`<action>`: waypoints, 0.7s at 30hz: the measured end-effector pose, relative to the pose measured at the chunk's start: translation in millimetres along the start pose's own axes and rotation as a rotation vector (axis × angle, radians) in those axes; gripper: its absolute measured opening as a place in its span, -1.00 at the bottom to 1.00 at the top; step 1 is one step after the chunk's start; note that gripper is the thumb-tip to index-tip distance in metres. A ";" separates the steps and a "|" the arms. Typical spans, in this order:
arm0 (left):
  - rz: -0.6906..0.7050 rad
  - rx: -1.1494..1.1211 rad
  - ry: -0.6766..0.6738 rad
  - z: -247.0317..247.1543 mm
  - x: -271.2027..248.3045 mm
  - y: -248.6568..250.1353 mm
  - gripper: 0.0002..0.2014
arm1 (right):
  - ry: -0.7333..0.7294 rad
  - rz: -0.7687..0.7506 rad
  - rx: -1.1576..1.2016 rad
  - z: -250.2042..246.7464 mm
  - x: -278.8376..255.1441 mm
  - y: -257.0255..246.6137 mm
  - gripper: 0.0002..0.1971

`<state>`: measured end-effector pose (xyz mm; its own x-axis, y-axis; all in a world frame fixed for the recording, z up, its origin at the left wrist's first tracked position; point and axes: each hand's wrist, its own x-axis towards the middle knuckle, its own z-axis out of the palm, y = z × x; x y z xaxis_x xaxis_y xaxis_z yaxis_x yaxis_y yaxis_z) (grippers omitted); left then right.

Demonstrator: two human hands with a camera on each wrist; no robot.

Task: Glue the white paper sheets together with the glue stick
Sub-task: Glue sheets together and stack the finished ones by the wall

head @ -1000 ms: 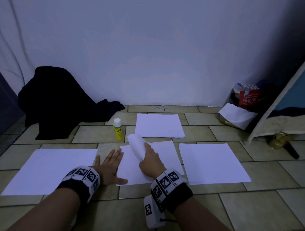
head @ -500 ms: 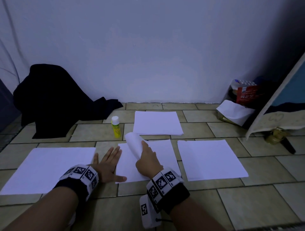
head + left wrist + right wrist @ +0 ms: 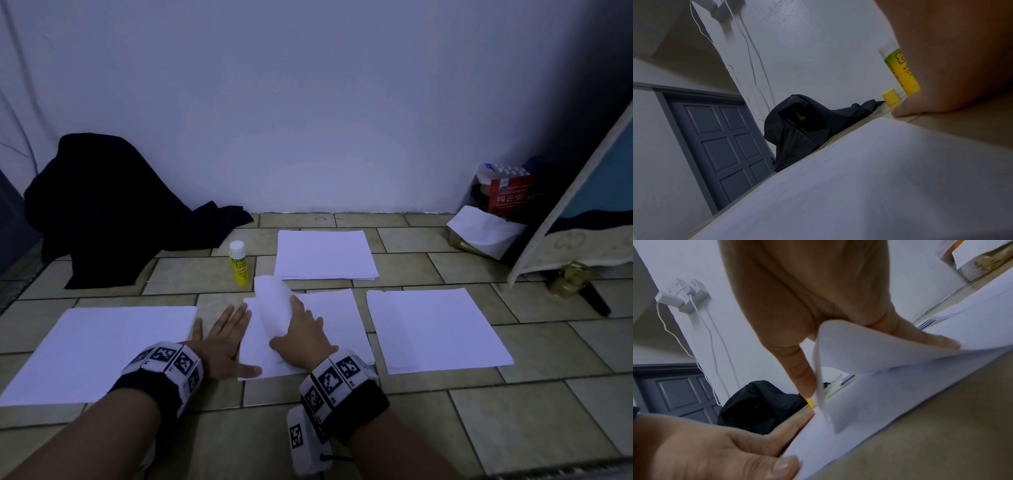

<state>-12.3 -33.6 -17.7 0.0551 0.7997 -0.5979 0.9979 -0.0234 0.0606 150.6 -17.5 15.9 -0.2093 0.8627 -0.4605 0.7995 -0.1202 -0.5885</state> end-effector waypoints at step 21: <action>-0.002 -0.002 -0.001 -3.1 -6.4 3.9 0.08 | -0.016 0.097 -0.093 2.8 3.5 -8.8 -0.27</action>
<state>-8.8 -37.0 -11.1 0.0527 0.7990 -0.5991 0.9979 -0.0202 0.0610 141.1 -14.8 17.6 -0.1369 0.8409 -0.5236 0.8648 -0.1563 -0.4772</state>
